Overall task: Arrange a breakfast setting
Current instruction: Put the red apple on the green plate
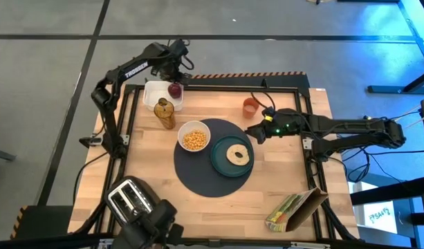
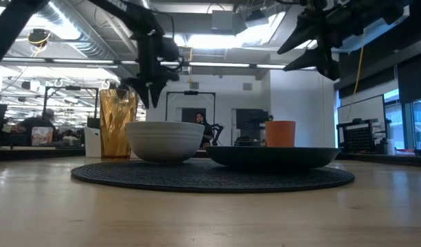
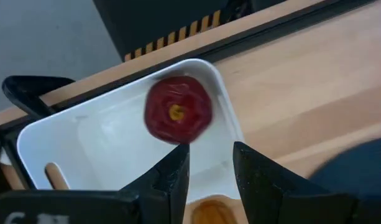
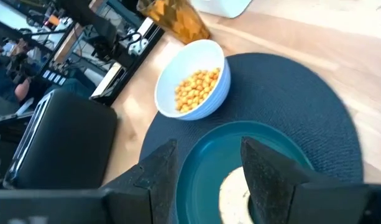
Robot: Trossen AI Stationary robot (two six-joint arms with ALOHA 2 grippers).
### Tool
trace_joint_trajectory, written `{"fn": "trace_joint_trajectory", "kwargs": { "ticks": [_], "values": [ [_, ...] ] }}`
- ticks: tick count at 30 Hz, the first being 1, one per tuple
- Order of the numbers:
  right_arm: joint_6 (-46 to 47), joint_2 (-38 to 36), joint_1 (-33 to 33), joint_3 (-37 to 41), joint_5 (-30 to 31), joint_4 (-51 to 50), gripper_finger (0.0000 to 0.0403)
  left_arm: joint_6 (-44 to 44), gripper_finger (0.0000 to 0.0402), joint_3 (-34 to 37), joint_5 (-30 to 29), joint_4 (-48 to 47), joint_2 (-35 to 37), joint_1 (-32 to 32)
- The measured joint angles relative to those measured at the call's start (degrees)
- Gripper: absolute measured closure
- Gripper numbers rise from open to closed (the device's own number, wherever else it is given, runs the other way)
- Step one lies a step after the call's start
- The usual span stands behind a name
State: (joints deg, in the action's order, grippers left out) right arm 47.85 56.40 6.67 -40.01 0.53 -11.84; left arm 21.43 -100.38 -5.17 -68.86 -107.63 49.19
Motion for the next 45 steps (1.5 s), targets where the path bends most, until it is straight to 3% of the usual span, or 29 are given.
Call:
{"fn": "trace_joint_trajectory", "kwargs": {
  "ticks": [8,16,19,24,31,38,45],
  "values": [
    [0.58,0.00,0.23,0.00,1.91,-0.07,0.0235,5.06,0.0285,-0.85,-8.24,-0.28,-4.20,0.07],
    [0.13,0.00,0.23,0.00,1.44,-0.30,0.0235,10.64,0.0285,-3.63,-2.79,5.05,-4.27,-2.20],
    [-0.32,0.02,0.23,0.00,1.06,-0.31,0.0235,16.46,0.0285,-3.67,-3.98,9.91,-4.24,-4.05],
    [-0.58,0.02,0.14,0.00,-1.15,-0.33,0.0235,27.62,0.0285,-3.72,-13.51,17.84,-4.51,-6.49],
    [-4.26,0.02,0.10,0.00,-4.06,-1.22,0.0235,48.27,0.0298,-3.69,-21.58,8.18,-4.62,-7.07],
    [-6.46,0.04,0.10,0.00,-5.03,-2.30,0.0235,67.58,0.0320,-3.71,-27.49,7.63,-5.51,-9.85],
    [-7.86,0.04,0.05,0.00,-8.62,-3.76,0.0235,83.96,0.0336,-3.61,-28.91,-0.12,-8.04,-13.44]
  ]
}}
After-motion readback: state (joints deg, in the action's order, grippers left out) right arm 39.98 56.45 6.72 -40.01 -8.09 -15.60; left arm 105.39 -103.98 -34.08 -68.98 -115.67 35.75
